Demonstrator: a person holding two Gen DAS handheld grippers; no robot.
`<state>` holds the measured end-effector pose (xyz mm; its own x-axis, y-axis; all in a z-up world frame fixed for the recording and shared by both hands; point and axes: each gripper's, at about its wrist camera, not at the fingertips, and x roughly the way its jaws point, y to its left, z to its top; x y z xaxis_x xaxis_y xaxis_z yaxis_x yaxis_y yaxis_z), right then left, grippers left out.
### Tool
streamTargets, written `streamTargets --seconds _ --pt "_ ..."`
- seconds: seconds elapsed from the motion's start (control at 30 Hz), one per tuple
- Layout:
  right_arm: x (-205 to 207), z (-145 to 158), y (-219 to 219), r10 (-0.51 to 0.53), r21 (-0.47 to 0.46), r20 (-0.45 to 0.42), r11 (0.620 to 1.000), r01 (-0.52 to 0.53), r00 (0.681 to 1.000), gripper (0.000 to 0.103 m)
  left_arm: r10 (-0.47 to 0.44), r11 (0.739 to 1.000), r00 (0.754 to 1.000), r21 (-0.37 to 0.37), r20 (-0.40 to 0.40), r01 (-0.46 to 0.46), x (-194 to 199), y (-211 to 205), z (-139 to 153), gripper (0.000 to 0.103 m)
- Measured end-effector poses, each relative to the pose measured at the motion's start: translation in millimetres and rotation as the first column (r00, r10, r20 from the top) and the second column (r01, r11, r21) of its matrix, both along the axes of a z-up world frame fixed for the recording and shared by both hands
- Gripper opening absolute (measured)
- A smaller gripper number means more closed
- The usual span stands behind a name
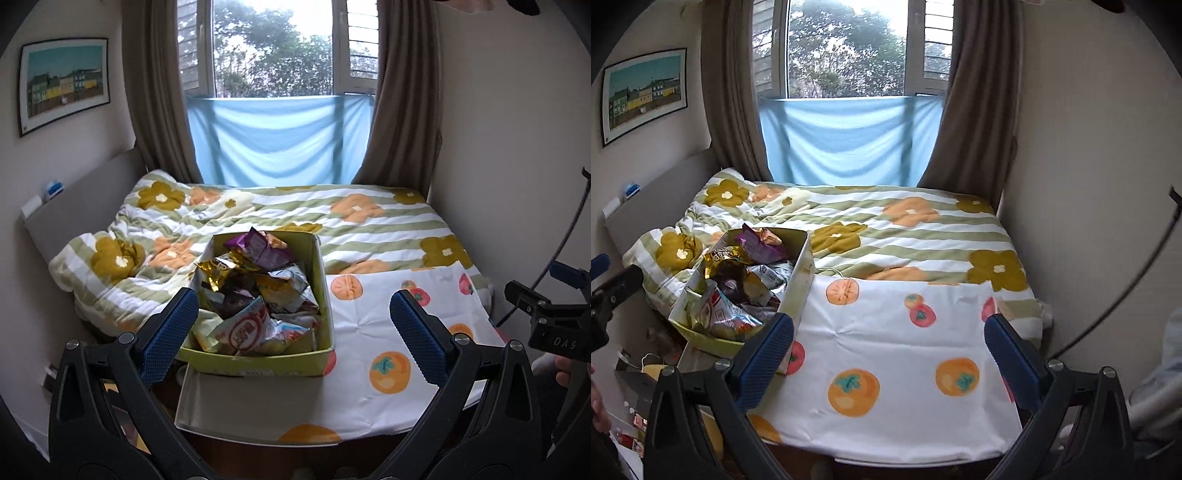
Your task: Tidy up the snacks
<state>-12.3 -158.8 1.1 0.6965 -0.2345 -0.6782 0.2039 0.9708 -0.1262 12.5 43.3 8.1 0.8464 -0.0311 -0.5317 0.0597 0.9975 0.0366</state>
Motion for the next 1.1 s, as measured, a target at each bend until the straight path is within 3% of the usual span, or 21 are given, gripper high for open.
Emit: streamTargets --seconds 0.3,1.1 --pt "-24.8 8.6 -4.2 -0.051 0.009 0.057 0.999 0.05 0.997 0.102 -0.008 1.0 0.999 0.002 0.042 0.008 -14.6 -3.1 4.9 0.103" --pt "-31.5 17.1 5.7 -0.062 0.006 0.119 0.998 0.062 0.991 0.103 -0.013 1.0 0.997 0.008 0.073 0.013 -21.3 8.9 9.4 0.103"
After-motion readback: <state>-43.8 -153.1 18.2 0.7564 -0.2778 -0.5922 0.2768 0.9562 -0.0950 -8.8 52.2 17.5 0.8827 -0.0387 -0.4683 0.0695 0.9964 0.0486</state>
